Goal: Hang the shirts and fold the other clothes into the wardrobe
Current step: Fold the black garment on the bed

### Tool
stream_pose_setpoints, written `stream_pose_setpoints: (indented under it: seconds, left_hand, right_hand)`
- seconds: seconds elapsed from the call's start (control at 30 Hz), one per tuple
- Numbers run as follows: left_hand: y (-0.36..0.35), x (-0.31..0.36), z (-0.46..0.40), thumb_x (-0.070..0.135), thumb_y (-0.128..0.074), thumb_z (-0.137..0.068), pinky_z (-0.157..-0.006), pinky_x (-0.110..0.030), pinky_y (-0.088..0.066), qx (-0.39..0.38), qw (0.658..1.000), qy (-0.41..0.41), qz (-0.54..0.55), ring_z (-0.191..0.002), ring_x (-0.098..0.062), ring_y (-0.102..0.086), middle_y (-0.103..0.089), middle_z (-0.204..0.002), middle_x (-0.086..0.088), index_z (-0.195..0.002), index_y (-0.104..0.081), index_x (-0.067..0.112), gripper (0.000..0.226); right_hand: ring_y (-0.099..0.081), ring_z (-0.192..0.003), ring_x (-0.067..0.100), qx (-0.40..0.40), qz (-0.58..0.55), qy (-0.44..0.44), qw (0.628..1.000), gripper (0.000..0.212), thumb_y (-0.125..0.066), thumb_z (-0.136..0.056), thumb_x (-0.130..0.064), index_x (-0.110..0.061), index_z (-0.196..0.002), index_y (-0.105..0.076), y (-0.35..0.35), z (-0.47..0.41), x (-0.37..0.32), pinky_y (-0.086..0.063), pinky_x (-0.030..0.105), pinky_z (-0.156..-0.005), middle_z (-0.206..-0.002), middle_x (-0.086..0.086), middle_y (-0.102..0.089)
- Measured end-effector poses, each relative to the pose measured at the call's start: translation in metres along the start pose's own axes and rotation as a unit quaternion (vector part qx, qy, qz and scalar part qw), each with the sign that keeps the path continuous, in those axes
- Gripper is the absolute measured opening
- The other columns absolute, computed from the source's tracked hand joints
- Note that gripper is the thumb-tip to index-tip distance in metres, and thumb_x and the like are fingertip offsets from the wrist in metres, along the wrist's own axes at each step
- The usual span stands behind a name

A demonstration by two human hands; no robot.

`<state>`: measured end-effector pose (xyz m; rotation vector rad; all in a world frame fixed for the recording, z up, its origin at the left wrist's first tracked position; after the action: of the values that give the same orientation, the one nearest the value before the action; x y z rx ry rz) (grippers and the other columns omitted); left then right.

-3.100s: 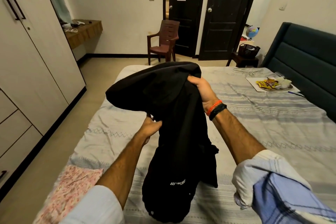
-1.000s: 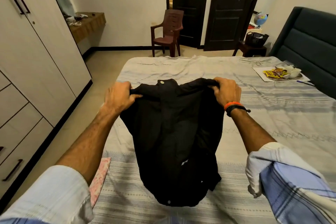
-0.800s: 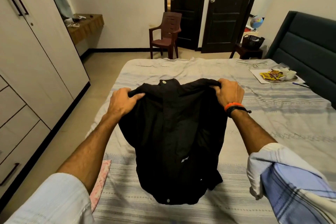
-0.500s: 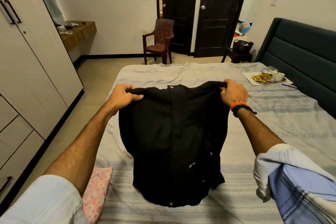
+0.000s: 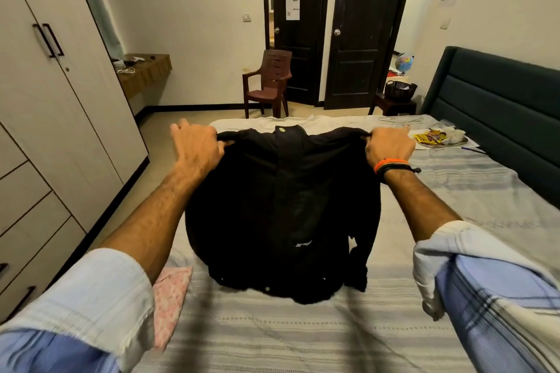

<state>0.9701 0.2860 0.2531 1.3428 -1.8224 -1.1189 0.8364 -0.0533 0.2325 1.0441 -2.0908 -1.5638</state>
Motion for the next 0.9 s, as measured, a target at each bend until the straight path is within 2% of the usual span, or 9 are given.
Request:
stream_pose_setpoints:
  seconds: [0.1, 0.2, 0.23, 0.33, 0.47, 0.57, 0.63, 0.7, 0.9]
  left_hand:
    - [0.006, 0.003, 0.03, 0.046, -0.056, -0.093, -0.069, -0.034, -0.043, -0.059, 0.988, 0.091, 0.11, -0.075, -0.022, -0.052, -0.056, -0.077, -0.006, -0.098, -0.068, 0.008, 0.039]
    - [0.01, 0.0, 0.053, 0.044, -0.066, -0.089, -0.063, -0.031, -0.048, -0.112, 0.946, 0.17, 0.251, -0.076, -0.024, -0.061, -0.066, -0.09, -0.011, -0.097, -0.067, 0.005, 0.039]
    - [0.013, -0.003, 0.062, 0.041, -0.071, -0.086, -0.062, -0.033, -0.049, -0.122, 0.929, 0.185, 0.298, -0.078, -0.024, -0.064, -0.068, -0.091, -0.01, -0.096, -0.067, 0.006, 0.036]
    - [0.021, -0.008, 0.085, 0.028, -0.077, -0.08, -0.081, -0.036, -0.056, -0.091, 0.876, 0.214, 0.423, -0.091, -0.026, -0.068, -0.069, -0.096, -0.009, -0.099, -0.068, 0.009, 0.028]
    - [0.05, 0.003, 0.113, 0.02, -0.065, -0.091, -0.095, -0.035, -0.049, 0.01, 0.884, 0.179, 0.432, -0.108, -0.024, -0.058, -0.063, -0.115, -0.007, -0.119, -0.06, 0.014, 0.028]
    - [0.066, 0.011, 0.122, 0.02, -0.058, -0.096, -0.103, -0.036, -0.043, 0.04, 0.897, 0.162, 0.41, -0.119, -0.028, -0.052, -0.057, -0.127, -0.012, -0.13, -0.053, 0.01, 0.035]
    - [0.07, 0.011, 0.127, 0.02, -0.056, -0.097, -0.101, -0.034, -0.04, 0.042, 0.906, 0.162, 0.39, -0.121, -0.029, -0.05, -0.056, -0.128, -0.014, -0.129, -0.052, 0.007, 0.034]
    - [0.075, 0.013, 0.134, 0.018, -0.055, -0.097, -0.096, -0.032, -0.042, 0.059, 0.91, 0.156, 0.378, -0.115, -0.029, -0.053, -0.059, -0.123, -0.015, -0.121, -0.055, 0.005, 0.027]
    - [0.086, 0.014, 0.158, 0.016, -0.054, -0.093, -0.079, -0.028, -0.044, 0.199, 0.901, 0.121, 0.366, -0.094, -0.024, -0.061, -0.066, -0.103, -0.01, -0.109, -0.06, 0.009, 0.018]
  right_hand:
    - [-0.061, -0.105, 0.037, -0.074, -0.152, -0.035, 0.985, 0.029, -0.054, -0.099, -0.03, -0.011, -0.115, -0.067, 0.001, 0.018, 0.016, -0.048, 0.037, -0.081, -0.111, 0.016, -0.068]
    - [-0.063, -0.108, 0.031, -0.141, -0.351, -0.074, 0.923, 0.025, -0.07, -0.089, -0.023, -0.009, -0.11, -0.07, 0.006, 0.035, 0.033, -0.052, 0.039, -0.095, -0.106, 0.013, -0.069]
    - [-0.063, -0.109, 0.03, -0.13, -0.397, -0.084, 0.905, 0.023, -0.069, -0.09, -0.021, -0.008, -0.109, -0.071, 0.009, 0.041, 0.041, -0.05, 0.039, -0.098, -0.107, 0.014, -0.07]
    - [-0.062, -0.111, 0.027, -0.068, -0.455, -0.068, 0.885, 0.024, -0.06, -0.096, -0.017, -0.008, -0.115, -0.071, 0.026, 0.063, 0.053, -0.045, 0.033, -0.099, -0.113, 0.011, -0.071]
    - [-0.059, -0.114, 0.025, 0.007, -0.492, -0.042, 0.87, 0.026, -0.054, -0.099, -0.012, -0.008, -0.119, -0.068, 0.055, 0.085, 0.065, -0.04, 0.023, -0.093, -0.118, 0.01, -0.068]
    - [-0.059, -0.115, 0.025, 0.034, -0.5, -0.02, 0.865, 0.025, -0.052, -0.099, -0.011, -0.008, -0.118, -0.067, 0.073, 0.091, 0.071, -0.04, 0.025, -0.096, -0.119, 0.011, -0.068]
    - [-0.059, -0.114, 0.025, 0.043, -0.494, -0.015, 0.868, 0.024, -0.053, -0.099, -0.011, -0.008, -0.117, -0.068, 0.08, 0.096, 0.075, -0.042, 0.026, -0.095, -0.117, 0.011, -0.069]
    - [-0.06, -0.111, 0.024, 0.069, -0.493, -0.017, 0.867, 0.024, -0.052, -0.098, -0.009, -0.007, -0.115, -0.069, 0.084, 0.105, 0.08, -0.04, 0.02, -0.089, -0.115, 0.011, -0.069]
    - [-0.056, -0.095, 0.011, 0.2, -0.515, -0.036, 0.833, 0.024, -0.052, -0.097, -0.006, -0.006, -0.112, -0.07, 0.086, 0.137, 0.089, -0.038, 0.011, -0.085, -0.111, 0.01, -0.071]
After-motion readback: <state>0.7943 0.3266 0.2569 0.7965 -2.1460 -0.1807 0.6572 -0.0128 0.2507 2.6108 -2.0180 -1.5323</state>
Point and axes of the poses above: each hand's wrist, its own z-axis away from the middle knuckle, its own y-axis out of the back of the hand, x = y × z, the point moved 3 cm from there along -z, towards the middle knuckle
